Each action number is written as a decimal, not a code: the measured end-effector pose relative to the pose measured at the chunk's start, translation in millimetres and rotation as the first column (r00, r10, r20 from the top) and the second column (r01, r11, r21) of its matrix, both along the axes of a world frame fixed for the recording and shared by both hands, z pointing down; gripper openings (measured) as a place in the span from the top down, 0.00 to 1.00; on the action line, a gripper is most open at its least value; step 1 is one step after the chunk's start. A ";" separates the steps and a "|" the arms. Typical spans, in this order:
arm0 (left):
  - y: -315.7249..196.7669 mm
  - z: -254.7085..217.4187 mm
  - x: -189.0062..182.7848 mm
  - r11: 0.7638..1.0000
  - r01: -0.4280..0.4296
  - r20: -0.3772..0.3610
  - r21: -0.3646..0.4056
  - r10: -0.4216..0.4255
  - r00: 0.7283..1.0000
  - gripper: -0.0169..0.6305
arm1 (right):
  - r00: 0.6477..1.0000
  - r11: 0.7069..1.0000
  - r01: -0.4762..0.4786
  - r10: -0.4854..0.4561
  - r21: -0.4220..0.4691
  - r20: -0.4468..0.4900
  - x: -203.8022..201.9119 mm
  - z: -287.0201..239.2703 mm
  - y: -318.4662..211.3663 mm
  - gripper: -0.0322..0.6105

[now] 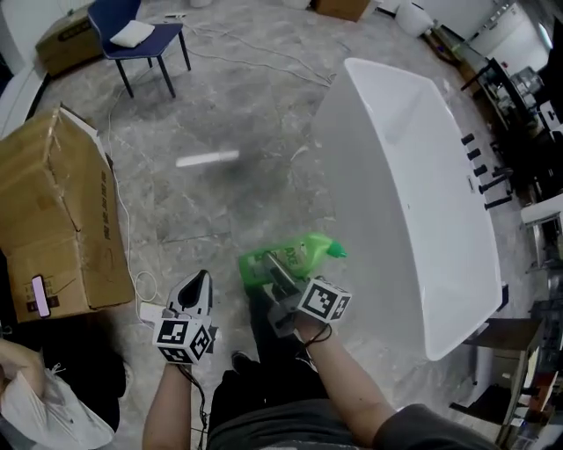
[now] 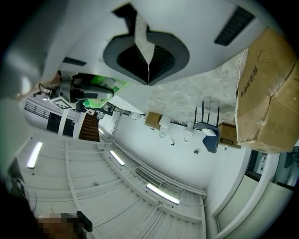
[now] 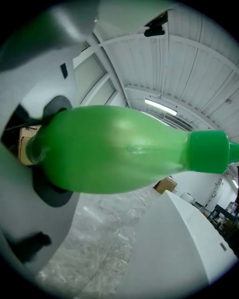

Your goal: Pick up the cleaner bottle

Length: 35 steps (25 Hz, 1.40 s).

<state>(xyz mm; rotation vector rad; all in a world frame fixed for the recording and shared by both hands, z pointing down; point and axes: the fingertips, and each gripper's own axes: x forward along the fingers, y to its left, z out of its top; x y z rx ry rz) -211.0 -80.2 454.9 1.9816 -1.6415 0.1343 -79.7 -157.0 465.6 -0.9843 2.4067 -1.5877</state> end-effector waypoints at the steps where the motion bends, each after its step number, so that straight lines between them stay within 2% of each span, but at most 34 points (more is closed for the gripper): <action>1: 9.7 -13.0 1.6 1.000 -0.009 0.005 0.012 0.009 1.000 0.95 | 1.000 1.000 -0.006 0.006 -0.005 0.012 1.5 -12.4 13.6 0.64; 8: 73.0 -83.5 12.9 0.999 0.017 0.007 0.045 -0.017 1.000 0.95 | 1.000 0.999 -0.020 0.019 -0.037 -0.005 41.9 -66.2 80.9 0.64; 15: 121.2 -116.4 46.0 0.994 0.087 0.033 0.072 -0.090 0.995 0.95 | 0.999 0.999 0.046 -0.046 0.000 -0.019 85.1 -89.6 113.0 0.64; 19: 142.5 -133.6 95.1 0.988 0.118 0.055 0.100 -0.123 0.991 0.95 | 0.994 0.994 0.107 -0.107 0.022 -0.004 121.8 -104.8 134.7 0.64; 26: 185.2 -154.8 217.3 0.983 0.118 0.073 0.143 -0.129 0.989 0.95 | 0.980 0.982 0.189 -0.190 0.014 0.057 212.0 -133.2 196.9 0.64; 29: 210.6 -151.3 261.7 0.985 0.102 0.109 0.136 -0.117 0.987 0.95 | 0.969 0.970 0.241 -0.241 0.002 0.062 249.7 -132.5 226.4 0.64; 35: 257.7 -158.6 320.4 0.984 0.134 0.110 0.121 -0.147 0.983 0.95 | 0.964 0.966 0.257 -0.254 -0.038 0.076 317.3 -127.4 268.0 0.64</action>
